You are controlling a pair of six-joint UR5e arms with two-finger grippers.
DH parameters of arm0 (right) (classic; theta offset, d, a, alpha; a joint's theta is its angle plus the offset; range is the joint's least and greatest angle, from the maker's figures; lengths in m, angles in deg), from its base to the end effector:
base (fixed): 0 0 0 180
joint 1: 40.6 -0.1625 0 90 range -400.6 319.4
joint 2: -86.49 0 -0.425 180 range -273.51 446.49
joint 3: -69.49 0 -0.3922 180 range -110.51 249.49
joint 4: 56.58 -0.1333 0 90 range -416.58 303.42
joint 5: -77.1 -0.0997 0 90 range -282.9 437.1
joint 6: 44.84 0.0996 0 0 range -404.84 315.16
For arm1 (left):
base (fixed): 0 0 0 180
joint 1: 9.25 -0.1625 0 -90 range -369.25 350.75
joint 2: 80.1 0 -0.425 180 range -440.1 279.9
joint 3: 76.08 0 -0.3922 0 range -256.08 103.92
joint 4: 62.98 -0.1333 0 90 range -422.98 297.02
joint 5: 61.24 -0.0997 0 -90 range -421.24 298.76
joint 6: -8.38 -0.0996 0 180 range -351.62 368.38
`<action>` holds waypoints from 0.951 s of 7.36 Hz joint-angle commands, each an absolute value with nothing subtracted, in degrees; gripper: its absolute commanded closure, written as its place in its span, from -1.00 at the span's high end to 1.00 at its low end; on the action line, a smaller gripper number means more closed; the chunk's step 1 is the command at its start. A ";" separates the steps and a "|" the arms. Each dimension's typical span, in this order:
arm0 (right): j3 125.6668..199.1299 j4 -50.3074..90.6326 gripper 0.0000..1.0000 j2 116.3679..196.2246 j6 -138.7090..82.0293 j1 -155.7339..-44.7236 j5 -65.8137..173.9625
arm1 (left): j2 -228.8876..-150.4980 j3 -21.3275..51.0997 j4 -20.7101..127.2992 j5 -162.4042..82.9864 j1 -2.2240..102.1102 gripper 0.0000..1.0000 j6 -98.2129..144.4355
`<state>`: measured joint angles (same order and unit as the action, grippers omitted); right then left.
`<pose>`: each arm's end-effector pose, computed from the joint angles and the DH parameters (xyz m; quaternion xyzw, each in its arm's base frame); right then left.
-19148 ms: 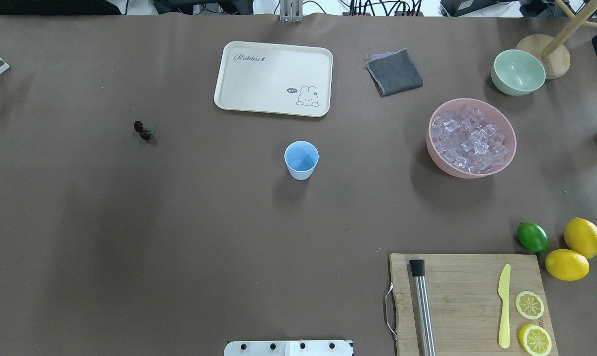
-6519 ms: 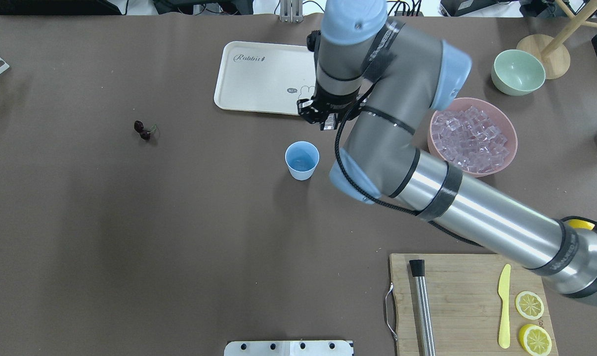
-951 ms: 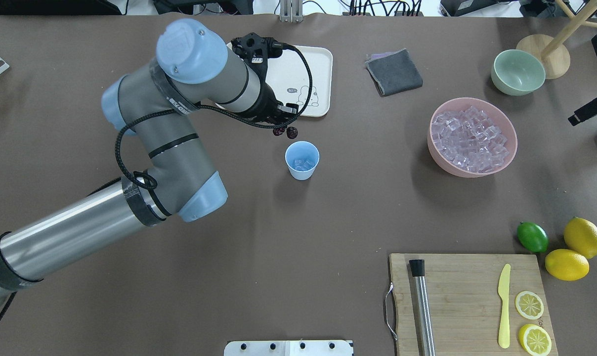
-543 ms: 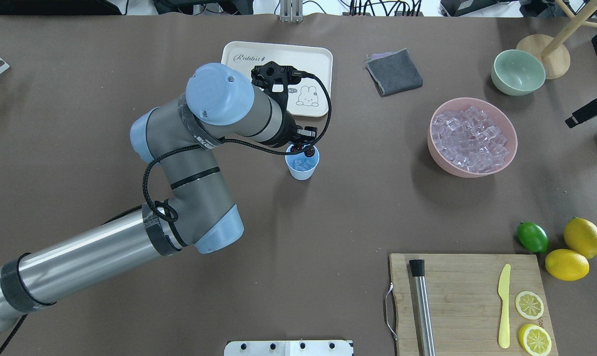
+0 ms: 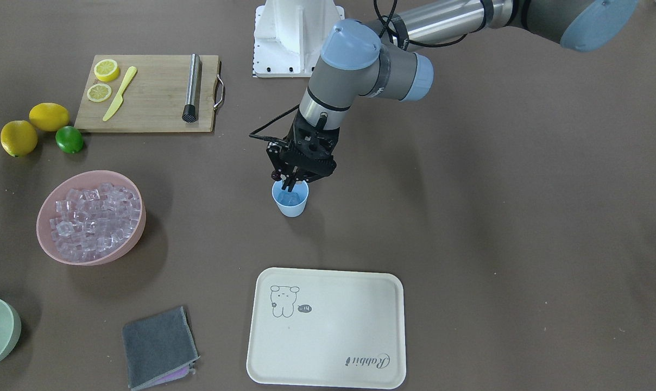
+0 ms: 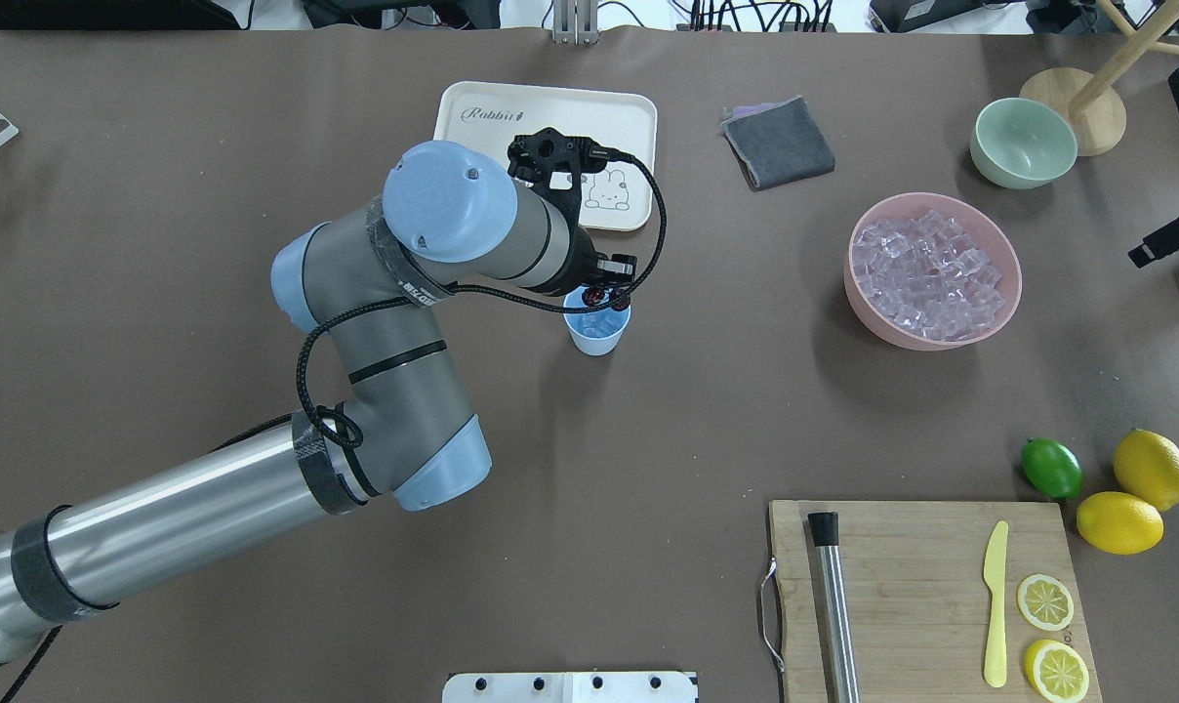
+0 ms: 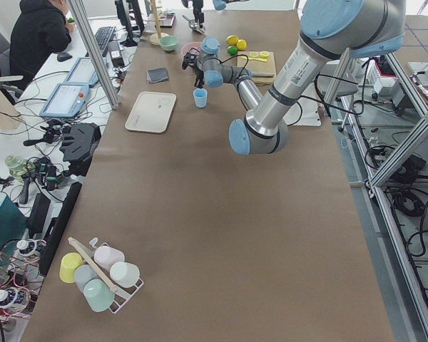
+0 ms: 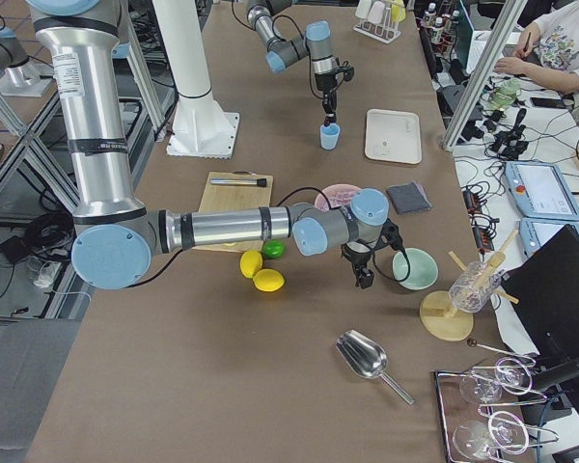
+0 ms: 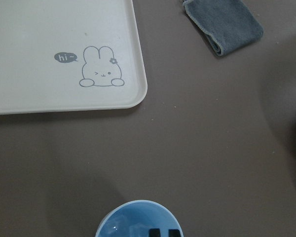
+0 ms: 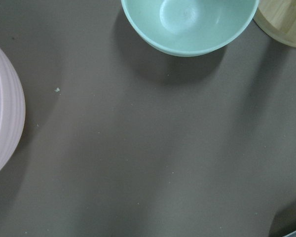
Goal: Put ice and cherries in cup
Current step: 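Open the left gripper to drop the cherry into the cup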
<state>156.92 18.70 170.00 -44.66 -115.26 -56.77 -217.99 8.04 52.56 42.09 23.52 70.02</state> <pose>-0.0853 -0.5539 0.5941 0.0991 -0.3855 -0.1807 0.8994 0.5578 -0.4903 0.1299 0.1977 0.5245 0.0327 0.8275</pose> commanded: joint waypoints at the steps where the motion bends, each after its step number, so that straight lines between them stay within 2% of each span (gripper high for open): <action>1: 157.12 18.56 0.98 169.99 -44.14 -115.22 -56.67 | -218.00 6.63 52.59 42.12 24.85 -0.49 67.36; 2: 157.47 18.56 0.98 169.98 -43.96 -115.22 -56.76 | -218.09 6.53 52.68 42.03 24.76 -0.21 67.53; 3: 157.73 18.56 0.98 169.98 -43.88 -115.22 -56.76 | -218.17 6.53 52.77 42.12 24.76 -0.12 67.71; 4: 157.56 18.56 0.98 169.72 -43.96 -115.22 -56.76 | -218.17 6.53 52.77 42.12 24.85 0.14 67.79; 5: 157.30 18.56 0.98 169.46 -43.96 -115.22 -56.76 | -218.17 6.53 52.77 42.12 24.76 0.25 67.79; 6: 157.12 18.56 0.98 169.37 -43.96 -115.22 -56.67 | -218.09 6.97 52.77 42.20 24.94 0.48 67.79; 7: 157.21 18.56 0.98 169.37 -43.96 -115.22 -56.76 | -217.48 7.76 52.42 42.90 27.20 0.92 67.45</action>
<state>157.24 18.56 169.45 -43.96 -115.22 -56.72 -217.98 7.00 52.69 42.33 25.40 67.72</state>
